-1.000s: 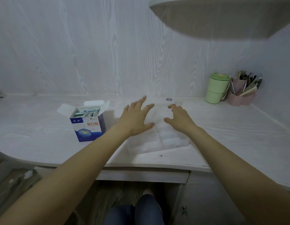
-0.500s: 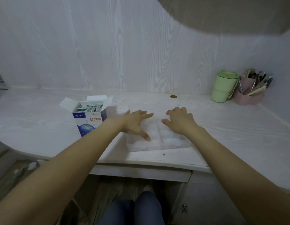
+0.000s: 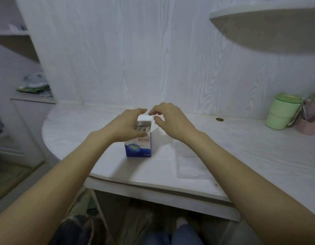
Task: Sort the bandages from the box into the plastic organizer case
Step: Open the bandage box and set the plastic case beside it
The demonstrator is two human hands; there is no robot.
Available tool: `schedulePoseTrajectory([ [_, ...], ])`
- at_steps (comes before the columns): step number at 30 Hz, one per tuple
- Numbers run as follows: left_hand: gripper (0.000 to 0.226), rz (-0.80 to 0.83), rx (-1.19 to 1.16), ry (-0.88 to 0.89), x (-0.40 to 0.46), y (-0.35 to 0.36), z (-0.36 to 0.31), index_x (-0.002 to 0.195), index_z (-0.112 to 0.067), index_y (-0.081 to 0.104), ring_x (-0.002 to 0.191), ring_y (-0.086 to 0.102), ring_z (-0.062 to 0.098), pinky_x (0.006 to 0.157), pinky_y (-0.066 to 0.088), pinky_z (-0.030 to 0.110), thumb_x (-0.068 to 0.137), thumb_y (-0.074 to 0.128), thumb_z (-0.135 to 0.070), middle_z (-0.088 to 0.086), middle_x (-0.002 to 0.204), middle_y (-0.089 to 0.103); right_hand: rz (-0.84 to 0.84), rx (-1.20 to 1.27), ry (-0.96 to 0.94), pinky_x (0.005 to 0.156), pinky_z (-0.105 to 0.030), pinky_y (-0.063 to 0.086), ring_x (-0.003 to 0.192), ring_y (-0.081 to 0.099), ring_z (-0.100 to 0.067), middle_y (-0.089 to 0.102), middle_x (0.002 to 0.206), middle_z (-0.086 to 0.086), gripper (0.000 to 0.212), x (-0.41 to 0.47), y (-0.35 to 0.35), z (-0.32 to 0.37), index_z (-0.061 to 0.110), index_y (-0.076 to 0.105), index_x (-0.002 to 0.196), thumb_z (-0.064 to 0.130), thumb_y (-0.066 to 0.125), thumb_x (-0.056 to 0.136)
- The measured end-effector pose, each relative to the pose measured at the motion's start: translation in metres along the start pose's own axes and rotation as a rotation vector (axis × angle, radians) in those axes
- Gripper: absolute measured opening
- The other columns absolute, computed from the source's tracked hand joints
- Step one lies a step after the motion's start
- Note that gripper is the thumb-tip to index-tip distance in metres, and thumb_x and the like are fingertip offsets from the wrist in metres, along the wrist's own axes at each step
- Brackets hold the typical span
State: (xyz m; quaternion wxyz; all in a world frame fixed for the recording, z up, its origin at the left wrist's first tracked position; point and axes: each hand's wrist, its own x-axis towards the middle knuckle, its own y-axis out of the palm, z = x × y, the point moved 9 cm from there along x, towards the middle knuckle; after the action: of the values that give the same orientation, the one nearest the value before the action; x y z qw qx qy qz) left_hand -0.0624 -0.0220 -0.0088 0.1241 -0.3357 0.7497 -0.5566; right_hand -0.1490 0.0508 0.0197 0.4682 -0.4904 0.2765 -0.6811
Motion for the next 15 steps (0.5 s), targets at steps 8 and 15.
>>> schedulePoseTrajectory([
  [8,0.065,0.189,0.056,-0.03,0.009,0.015,0.041,0.143,-0.019,0.038,0.127,0.044,0.021,0.096,0.033,0.022,0.085,0.065,-0.005,0.004,0.14,0.048,0.218,-0.061,0.109,0.073,-0.027,0.044,0.084,0.055,-0.015,0.062,0.096,0.0,0.015,0.029,0.045,-0.006,0.015,0.07,0.101,0.017,0.061,0.089],
  [15,0.061,0.151,-0.028,0.012,0.013,0.01,0.055,0.133,-0.024,0.049,0.1,0.05,0.014,0.078,0.034,0.019,0.079,0.073,-0.011,0.002,0.124,0.06,0.307,-0.223,0.035,0.053,-0.023,0.037,0.08,0.06,-0.017,0.057,0.081,0.008,0.011,0.053,0.057,0.013,0.021,0.068,0.088,0.014,0.066,0.08],
])
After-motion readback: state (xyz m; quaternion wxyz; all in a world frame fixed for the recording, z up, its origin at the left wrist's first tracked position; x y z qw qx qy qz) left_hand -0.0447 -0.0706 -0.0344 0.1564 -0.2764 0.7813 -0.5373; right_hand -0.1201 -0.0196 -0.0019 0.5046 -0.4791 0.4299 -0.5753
